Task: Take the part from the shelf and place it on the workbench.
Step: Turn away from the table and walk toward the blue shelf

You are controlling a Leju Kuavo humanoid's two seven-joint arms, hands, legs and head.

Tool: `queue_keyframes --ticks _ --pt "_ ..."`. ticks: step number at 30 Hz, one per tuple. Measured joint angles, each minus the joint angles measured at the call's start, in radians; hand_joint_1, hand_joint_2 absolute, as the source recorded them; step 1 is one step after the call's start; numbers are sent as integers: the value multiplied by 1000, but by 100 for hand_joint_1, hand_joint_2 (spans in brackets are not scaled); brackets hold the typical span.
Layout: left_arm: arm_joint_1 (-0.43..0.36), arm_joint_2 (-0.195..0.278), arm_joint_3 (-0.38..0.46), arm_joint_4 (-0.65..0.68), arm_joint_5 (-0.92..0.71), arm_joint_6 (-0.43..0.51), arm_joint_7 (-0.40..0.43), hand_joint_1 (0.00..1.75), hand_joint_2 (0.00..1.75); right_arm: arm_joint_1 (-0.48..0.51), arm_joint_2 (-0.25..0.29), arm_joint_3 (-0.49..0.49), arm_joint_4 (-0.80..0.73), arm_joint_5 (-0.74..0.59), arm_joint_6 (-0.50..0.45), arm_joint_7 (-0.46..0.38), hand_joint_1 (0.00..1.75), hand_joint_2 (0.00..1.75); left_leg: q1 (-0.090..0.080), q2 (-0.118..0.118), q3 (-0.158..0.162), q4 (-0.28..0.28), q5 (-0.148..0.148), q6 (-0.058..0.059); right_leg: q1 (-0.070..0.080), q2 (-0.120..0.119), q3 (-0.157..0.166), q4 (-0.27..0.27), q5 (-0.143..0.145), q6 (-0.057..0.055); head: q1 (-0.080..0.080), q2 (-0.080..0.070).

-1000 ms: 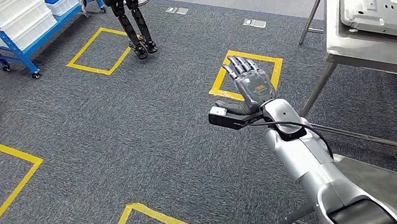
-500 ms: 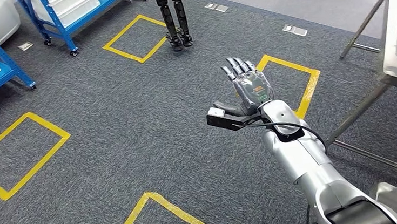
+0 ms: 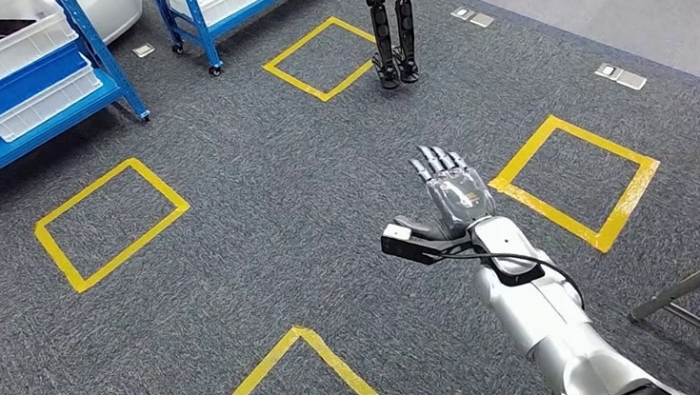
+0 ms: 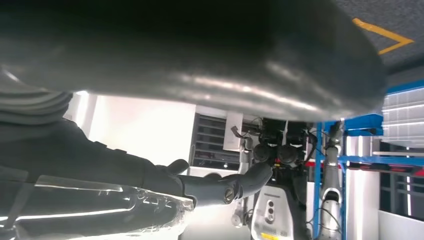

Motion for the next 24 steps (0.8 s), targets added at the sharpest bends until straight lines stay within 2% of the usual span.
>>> queue_keyframes --ticks 2,3,4,5,6,7,8,10,11,12,14,15,17,19,21,22,23,24 --pt "1 2 0 0 -4 0 0 0 0 0 4 -2 7 4 -1 2 0 0 -3 53 -25 57 -37 -8 -5 -21 6 -6 2 -17 -5 0" --pt "0 3 0 0 -6 -1 -1 0 0 3 5 -5 16 6 -3 3 0 0 -3 89 -50 115 -68 -12 -3 -33 9 -7 0 -24 -8 0" --pt "-2 3 0 0 -9 -2 -1 0 0 8 5 -10 29 7 -6 5 0 0 -3 115 -83 183 -101 -14 -1 -47 11 -7 -3 -30 -10 0" --pt "-2 4 0 0 -13 -4 -1 0 0 15 4 -17 49 6 -11 6 0 0 -1 126 -113 243 -123 -17 2 -62 12 -7 -5 -33 -11 0" --pt "-2 4 0 0 -16 -5 -1 0 0 21 3 -25 70 2 -16 7 0 0 0 131 -130 275 -130 -19 3 -77 13 -7 -6 -35 -10 0" --pt "-1 3 0 0 -19 -6 -1 0 0 26 2 -34 94 -4 -21 8 0 0 1 135 -125 268 -118 -20 3 -91 13 -7 -7 -35 -11 0" --pt "0 4 0 0 -22 -6 -2 0 0 30 1 -46 122 -15 -25 9 0 0 2 142 -100 221 -90 -21 3 -104 14 -7 -8 -35 -11 0" --pt "-2 5 0 0 -26 -5 -7 0 0 34 -2 -74 177 -46 -30 16 0 0 0 176 -18 79 -34 -16 7 -124 18 -7 -12 -30 -12 0" --pt "-3 5 0 0 -28 -4 -9 0 0 36 -7 -94 207 -71 -30 19 0 0 -2 189 11 30 -21 -11 11 -133 21 -7 -15 -25 -10 0" --pt "-5 5 0 0 -29 -2 -9 0 0 39 -14 -117 237 -101 -27 20 0 0 -6 196 26 5 -18 -5 15 -142 24 -9 -18 -20 -10 0" --pt "-6 4 1 0 -31 3 -9 0 0 51 -27 -175 295 -180 -15 20 0 0 -10 178 29 -2 -20 8 18 -162 33 -13 -21 -9 -7 0" --pt "-5 3 1 0 -32 7 -9 0 0 61 -35 -205 319 -219 -8 20 0 0 -8 168 32 -6 -17 15 18 -161 35 -12 -24 -3 -7 0" --pt "-5 1 4 0 -36 13 -8 0 0 92 -51 -275 365 -298 7 19 0 0 -4 146 39 -16 -10 29 15 -119 21 28 -50 3 -6 0" --pt "-7 -1 6 0 -41 15 -8 0 0 140 -70 -352 410 -368 30 17 0 0 -2 122 41 -20 -7 37 8 -68 -34 146 -103 -1 -2 0" --pt "-7 -1 7 0 -43 15 -8 0 0 200 -83 -419 444 -414 48 19 0 0 -2 93 41 -19 -7 38 5 -55 -94 256 -139 1 1 0" --pt "-6 -2 8 0 -44 15 -8 0 0 227 -85 -446 457 -427 53 20 0 0 -2 79 41 -19 -8 38 5 -53 -103 263 -134 7 1 0" --pt "-5 -2 10 0 -45 15 -8 0 0 250 -87 -471 468 -437 58 23 0 0 -2 65 42 -18 -8 38 4 -50 -93 234 -116 16 2 0" --pt "-4 -3 11 0 -47 16 -8 0 0 269 -87 -495 480 -444 64 27 0 0 -2 53 42 -18 -9 36 2 -42 -66 171 -88 25 2 0"
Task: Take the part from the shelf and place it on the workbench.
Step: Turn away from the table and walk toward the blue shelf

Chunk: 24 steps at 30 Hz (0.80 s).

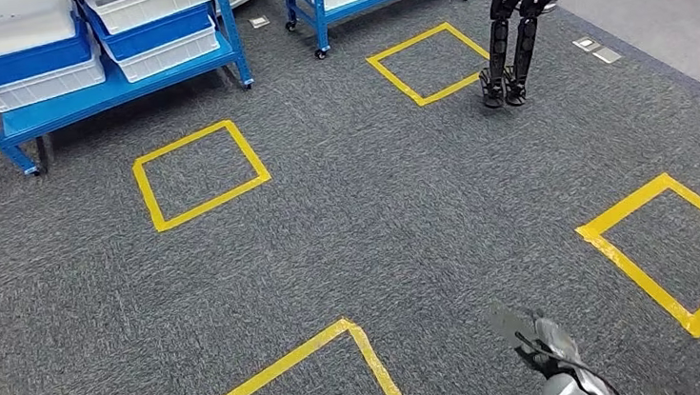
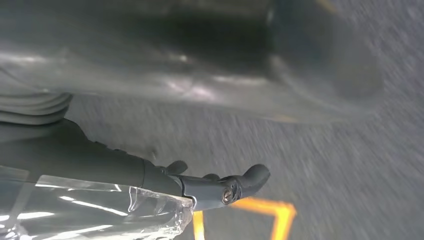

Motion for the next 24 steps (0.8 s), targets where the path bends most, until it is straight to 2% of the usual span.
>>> queue_keyframes --ticks 1,2,3,4,6,7,8,10,11,12,13,14,15,16,18,19,21,22,23,24 --pt "0 0 1 0 -2 1 0 0 0 16 0 -21 11 -5 6 6 0 0 -1 -10 1 1 -1 -3 -4 17 31 -71 29 7 0 0" --pt "0 0 2 0 -4 2 0 0 0 32 1 -40 21 -9 14 13 0 0 -3 -21 1 3 -4 -8 -5 32 61 -129 52 7 0 0" --pt "0 0 3 0 -7 4 0 0 0 48 1 -58 31 -12 20 19 0 0 -4 -29 1 3 -6 -13 -6 43 80 -164 66 2 0 0" --pt "1 0 3 0 -11 6 0 0 0 65 3 -74 38 -15 27 24 0 0 -6 -37 0 3 -6 -18 -4 47 87 -175 72 -7 0 0" --pt "4 2 3 0 -17 10 0 0 0 93 9 -99 48 -22 32 29 0 0 -4 -43 -2 3 -7 -27 -2 30 91 -176 77 -26 -1 0" --pt "5 2 3 0 -20 12 0 0 0 104 13 -109 51 -24 33 29 0 0 -4 -25 -5 11 -14 -31 -4 23 92 -177 79 -33 -2 0" --pt "5 2 3 0 -22 13 0 0 0 114 16 -119 53 -25 34 29 0 0 -4 3 -15 36 -32 -36 -5 14 93 -179 79 -42 -4 0" --pt "2 2 3 0 -26 15 0 0 0 135 18 -136 59 -26 35 29 0 0 -4 62 -63 144 -98 -44 -1 -8 95 -180 77 -57 -9 0" --pt "0 2 3 0 -27 15 0 0 0 146 18 -143 62 -25 35 29 0 0 -3 74 -97 215 -133 -46 3 -22 95 -180 76 -62 -11 0" --pt "-1 2 3 0 -27 15 1 0 0 155 18 -149 65 -25 35 29 0 0 -2 78 -123 272 -155 -47 6 -36 95 -180 74 -64 -11 0" --pt "-1 2 3 0 -28 15 1 0 0 162 18 -153 68 -24 36 31 0 0 -2 80 -133 295 -158 -47 9 -48 95 -180 74 -65 -11 0" --pt "0 3 4 0 -30 16 1 0 0 166 20 -157 70 -21 39 34 0 0 -2 82 -122 281 -143 -44 11 -60 95 -180 73 -65 -11 0" --pt "0 3 4 0 -31 17 2 0 0 169 22 -159 73 -17 43 39 0 0 -3 88 -90 227 -115 -39 14 -70 96 -180 73 -66 -11 0" --pt "-1 3 4 0 -33 18 2 0 0 171 24 -160 75 -11 47 43 0 0 -7 106 -45 153 -85 -30 16 -80 98 -180 72 -67 -11 0" --pt "-4 4 4 0 -35 19 0 0 0 180 30 -161 79 4 53 49 0 0 -17 144 22 38 -54 -13 25 -100 100 -180 69 -64 -9 0" --pt "-5 4 4 0 -36 19 -1 0 0 186 34 -161 81 11 55 51 0 0 -21 154 34 14 -51 -7 27 -110 102 -180 68 -61 -8 0" --pt "-5 4 4 0 -39 20 -2 0 0 197 40 -161 85 22 56 55 0 0 -24 137 34 3 -47 0 29 -128 107 -183 67 -55 -6 0" --pt "-4 3 4 0 -39 21 -2 0 0 201 44 -161 86 27 57 56 0 0 -20 128 38 -5 -39 3 28 -120 107 -179 64 -50 -6 0" --pt "-4 2 4 0 -40 21 -1 0 0 206 47 -161 88 32 58 56 0 0 -16 118 42 -14 -31 6 27 -100 102 -166 56 -47 -6 0" --pt "-6 1 4 0 -41 22 1 0 0 212 50 -160 89 40 62 58 0 0 -11 107 46 -22 -23 10 24 -71 87 -131 37 -46 -4 0"
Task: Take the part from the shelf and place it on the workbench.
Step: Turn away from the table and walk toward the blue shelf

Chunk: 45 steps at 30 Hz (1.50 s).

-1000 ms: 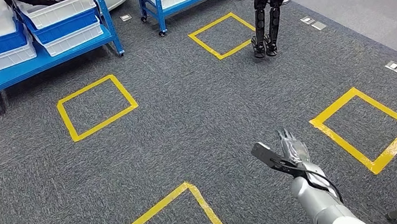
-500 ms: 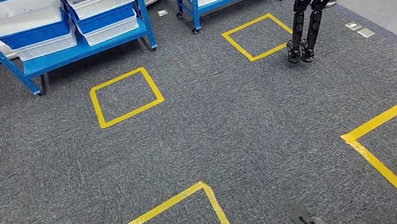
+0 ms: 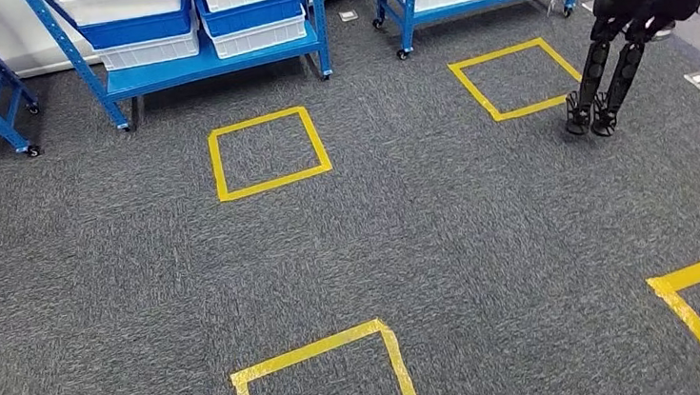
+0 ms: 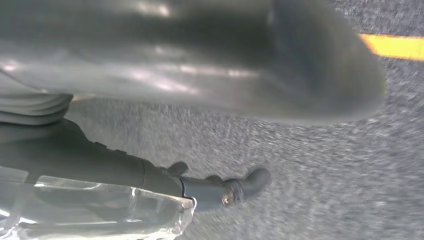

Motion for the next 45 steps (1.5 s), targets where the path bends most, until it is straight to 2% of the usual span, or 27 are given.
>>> queue_keyframes --ticks 1,2,4,5,7,8,9,11,13,15,17,19,20,21,23,25,27,29,31,33,35,36,38,39,41,43,45 --pt "-2 -1 0 0 0 1 1 0 0 7 1 0 2 10 5 2 0 0 4 -11 1 -4 6 2 -5 33 -26 56 -27 0 2 0" --pt "-3 -2 0 0 -1 2 2 0 0 15 2 0 5 18 10 6 0 0 5 -25 0 -5 8 4 -9 50 -56 124 -56 0 3 0" --pt "-2 -6 2 0 -2 6 2 0 0 30 4 1 10 31 21 13 0 0 7 -53 -3 -4 10 2 -19 61 -105 230 -92 10 4 0" --pt "-1 -8 3 0 -3 7 2 0 0 35 6 1 12 34 25 14 0 0 9 -67 -4 -3 11 -1 -24 61 -105 230 -87 22 4 0" --pt "0 -10 7 0 -7 11 0 0 0 39 10 1 14 41 29 15 0 0 16 -93 -4 1 10 -11 -39 72 -51 123 -39 52 4 0" --pt "0 -11 8 0 -9 13 -2 0 0 41 12 2 15 45 30 16 0 0 18 -105 -6 7 8 -20 -45 92 -16 52 -14 63 6 0" --pt "0 -10 9 0 -12 15 -3 0 0 42 13 3 16 49 32 16 0 0 19 -115 -8 12 4 -29 -48 106 9 -1 3 65 8 0" --pt "1 -9 10 0 -16 18 -7 0 0 45 16 4 18 52 35 18 0 0 17 -132 -15 18 1 -45 -47 120 30 -40 14 49 10 0" --pt "2 -9 10 0 -18 19 -10 0 0 48 20 7 18 54 37 19 0 0 22 -137 -20 19 3 -54 -46 100 33 -39 18 28 9 0" --pt "1 -9 10 0 -23 19 -14 0 0 53 25 9 19 60 42 18 0 0 24 -95 -40 59 -22 -60 -45 80 33 -40 21 12 6 0" --pt "-3 -9 10 0 -28 18 -17 0 0 64 26 9 20 67 45 18 0 0 22 -43 -96 177 -88 -63 -38 55 33 -41 20 0 2 0" --pt "-5 -8 11 0 -33 16 -19 0 0 78 26 10 21 73 44 19 0 0 22 -28 -157 300 -138 -64 -29 30 32 -41 17 -6 2 0" --pt "-5 -8 11 0 -35 16 -20 0 0 83 27 11 22 77 42 22 0 0 21 -26 -165 319 -136 -61 -26 20 31 -41 16 -8 2 0" --pt "-4 -8 11 0 -37 15 -23 0 0 86 28 13 23 81 37 26 0 0 21 -25 -152 295 -116 -56 -22 13 32 -41 15 -9 2 0" --pt "-4 -6 11 0 -38 17 -33 0 0 88 32 16 24 86 28 35 0 0 14 -14 -77 159 -55 -37 -18 5 35 -41 14 -10 2 0" --pt "-7 -3 11 -1 -37 23 -45 0 0 90 38 16 24 87 23 40 0 0 3 2 -20 55 -24 -21 -12 -1 36 -41 13 -7 4 0" --pt "-10 -1 11 -1 -36 31 -53 0 0 93 42 16 24 89 21 43 0 0 -4 8 -11 36 -23 -17 -12 -5 37 -44 13 -1 5 0" --pt "-10 0 11 -1 -36 36 -55 0 0 96 44 16 24 90 19 44 0 0 -1 2 -1 16 -13 -12 -12 0 36 -40 9 7 5 0" --pt "-14 0 11 -1 -36 37 -56 0 0 100 45 17 25 91 17 44 0 0 7 -5 12 -7 1 -5 -12 27 10 18 -23 8 8 0" --pt "-17 -2 11 -1 -36 38 -56 0 0 105 44 17 26 91 16 45 0 0 7 -13 14 -12 5 -2 -19 52 -50 145 -77 5 9 0" --pt "-16 -3 11 -1 -36 38 -56 0 0 111 41 17 27 91 16 45 0 0 8 -25 13 -11 4 -3 -24 57 -93 226 -97 16 10 0" --pt "-16 -5 11 -1 -36 38 -56 0 0 114 41 17 28 91 15 45 0 0 8 -30 13 -11 4 -4 -27 58 -90 214 -85 26 10 0" --pt "-16 -6 12 -1 -36 40 -63 0 0 116 40 17 29 91 16 45 0 0 11 -39 15 -4 -2 -13 -35 59 -32 86 -27 50 10 0" --pt "-16 -6 12 -1 -36 44 -69 0 0 115 40 17 29 91 17 45 0 0 9 -43 14 2 -9 -21 -37 61 -1 21 -4 53 11 0" --pt "-16 -6 12 -1 -36 51 -82 0 0 114 41 17 30 90 21 42 0 0 6 -47 13 10 -30 -39 -35 63 31 -49 8 38 11 0" --pt "-16 -6 12 -1 -38 60 -93 0 0 115 42 16 30 89 26 38 0 0 6 -48 18 10 -46 -51 -32 62 37 -51 -4 14 9 0" --pt "-17 -6 12 -2 -44 72 -100 0 0 119 45 16 30 87 28 36 0 0 10 -39 15 34 -57 -59 -35 61 57 -53 -10 -1 6 0"
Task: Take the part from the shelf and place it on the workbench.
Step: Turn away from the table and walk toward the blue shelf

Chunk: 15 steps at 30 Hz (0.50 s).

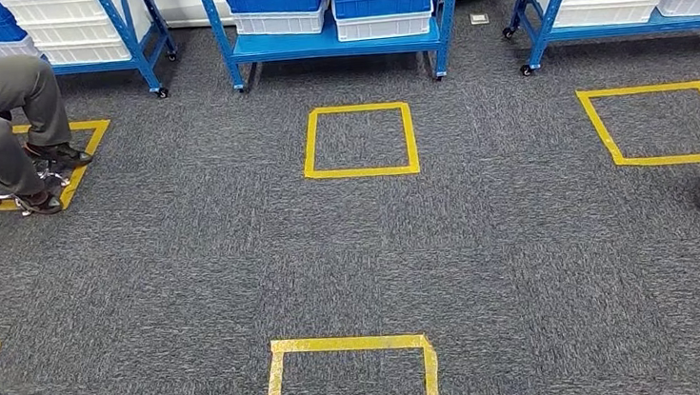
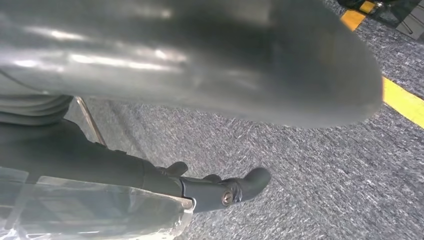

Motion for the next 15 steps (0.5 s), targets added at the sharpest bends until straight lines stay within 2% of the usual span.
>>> queue_keyframes --ticks 1,2,4,5,6,7,8,9,10,11,12,13,14,15 --pt "-1 0 0 0 -3 6 -1 0 0 2 1 0 0 -1 0 -1 0 0 2 6 -18 40 -14 -5 -2 -1 14 -1 -4 -8 -3 0" --pt "-1 -1 0 -1 -4 11 -2 0 0 4 2 0 0 -1 0 -1 0 0 2 12 -55 103 -34 -9 -1 -3 25 -1 -9 -13 -7 0" --pt "0 -1 0 -1 -5 18 -1 0 0 6 2 0 1 -1 0 -1 0 0 3 16 -154 245 -65 -15 3 -5 44 -1 -26 -20 -11 0" --pt "2 -1 1 0 -6 20 0 0 0 8 2 0 1 -1 0 -1 0 0 3 16 -197 286 -57 -15 5 -4 55 -1 -37 -21 -12 0" --pt "4 -1 1 0 -6 22 1 0 0 11 2 0 2 0 0 -1 0 0 2 16 -220 285 -24 -12 6 -4 68 -1 -50 -21 -13 0" --pt "6 -1 2 0 -6 23 1 0 0 13 2 0 2 0 0 -1 0 0 0 16 -225 245 27 -6 8 -3 83 -2 -64 -21 -13 0" --pt "6 -1 2 0 -5 24 1 0 0 15 2 0 2 2 1 -1 0 0 -3 17 -214 176 89 4 9 -3 100 -5 -79 -20 -13 0" --pt "6 0 3 0 -5 25 1 0 0 16 4 0 3 4 2 -1 0 0 -8 20 -198 116 131 16 10 -3 116 -11 -93 -17 -10 0" --pt "7 1 3 0 -5 25 1 0 0 15 5 0 4 6 2 -1 0 0 -14 23 -177 70 152 28 11 -4 132 -22 -104 -14 -8 0" --pt "7 2 3 0 -4 26 0 0 0 14 6 0 5 8 3 -1 0 0 -20 26 -157 40 149 42 11 -5 149 -38 -111 -9 -8 0" --pt "7 3 4 0 -4 27 0 0 0 12 7 0 6 11 4 -1 0 0 -25 29 -140 31 129 52 12 -7 167 -51 -111 0 -7 0" --pt "7 4 4 0 -4 28 -1 0 0 10 7 0 6 13 5 -1 0 0 -28 29 -118 13 115 61 14 -9 182 -56 -101 13 -9 0" --pt "7 3 5 0 -4 29 -1 0 0 9 7 0 6 15 5 -1 0 0 -25 27 -95 -8 104 67 16 -10 183 -36 -85 28 -11 0" --pt "7 3 5 0 -4 29 -2 0 0 7 6 0 6 17 5 -1 0 0 -23 25 -70 -28 97 70 18 -9 168 10 -64 43 -12 0"
